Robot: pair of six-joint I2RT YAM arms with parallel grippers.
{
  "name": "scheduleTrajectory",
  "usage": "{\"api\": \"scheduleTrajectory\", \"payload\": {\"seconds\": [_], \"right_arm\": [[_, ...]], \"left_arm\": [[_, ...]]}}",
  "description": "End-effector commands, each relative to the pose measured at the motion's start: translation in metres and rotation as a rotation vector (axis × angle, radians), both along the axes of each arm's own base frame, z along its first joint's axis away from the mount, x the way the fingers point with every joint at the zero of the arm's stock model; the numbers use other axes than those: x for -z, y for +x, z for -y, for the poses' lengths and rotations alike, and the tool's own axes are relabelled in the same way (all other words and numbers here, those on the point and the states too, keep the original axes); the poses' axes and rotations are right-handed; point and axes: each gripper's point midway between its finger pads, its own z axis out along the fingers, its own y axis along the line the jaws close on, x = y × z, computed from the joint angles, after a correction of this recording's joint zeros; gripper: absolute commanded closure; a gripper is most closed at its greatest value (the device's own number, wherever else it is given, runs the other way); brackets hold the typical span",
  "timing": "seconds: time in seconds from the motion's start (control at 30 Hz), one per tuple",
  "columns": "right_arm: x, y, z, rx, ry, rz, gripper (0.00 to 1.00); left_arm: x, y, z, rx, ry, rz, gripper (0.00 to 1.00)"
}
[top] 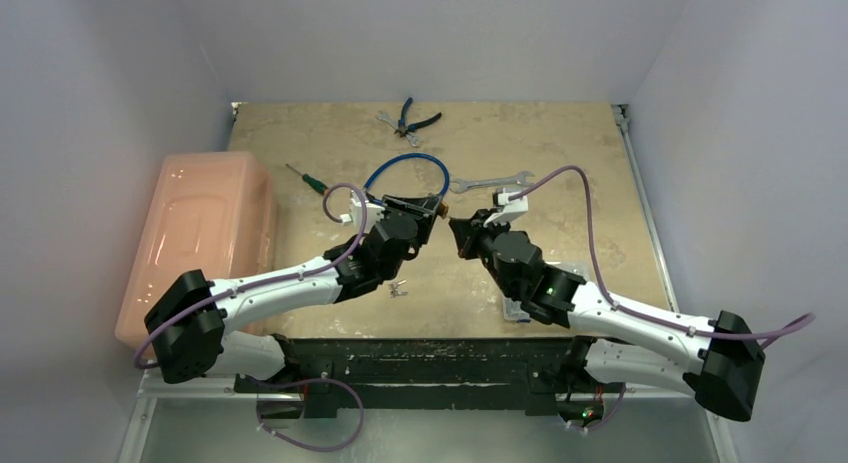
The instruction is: Unlock with the key
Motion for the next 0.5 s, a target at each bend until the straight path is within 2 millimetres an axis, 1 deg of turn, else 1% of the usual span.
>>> {"api": "scheduleTrajectory", "payload": {"seconds": [0.0, 0.13, 0.27, 0.37, 0.43, 0.47], "right_arm": [[-0.022, 0.000, -0.016, -0.076, -0.019, 0.049, 1.00], [-0.022, 0.000, -0.023, -0.114, -0.068, 0.059, 1.00], [-0.018, 0.001, -0.023, -0.120, -0.108, 0.056, 1.00], [-0.017, 0.004, -0.017, -0.071, -0.092, 0.038, 1.00], [-0.015, 0.005, -0.013, -0.026, -0.045, -0.004, 1.00], [-0.014, 0.008, -0.008, 0.019, -0.026, -0.024, 1.00]], "left_arm": [[-0.021, -0.012, 0.020, 0.087, -0.075, 0.031, 1.00], [-0.020, -0.012, 0.019, 0.086, -0.075, 0.030, 1.00], [-0.020, -0.013, 0.018, 0.084, -0.077, 0.033, 1.00], [-0.020, -0.013, 0.017, 0.083, -0.077, 0.033, 1.00], [-0.020, -0.013, 0.016, 0.082, -0.087, 0.035, 1.00], [-0.021, -0.014, 0.016, 0.081, -0.093, 0.037, 1.00]]}}
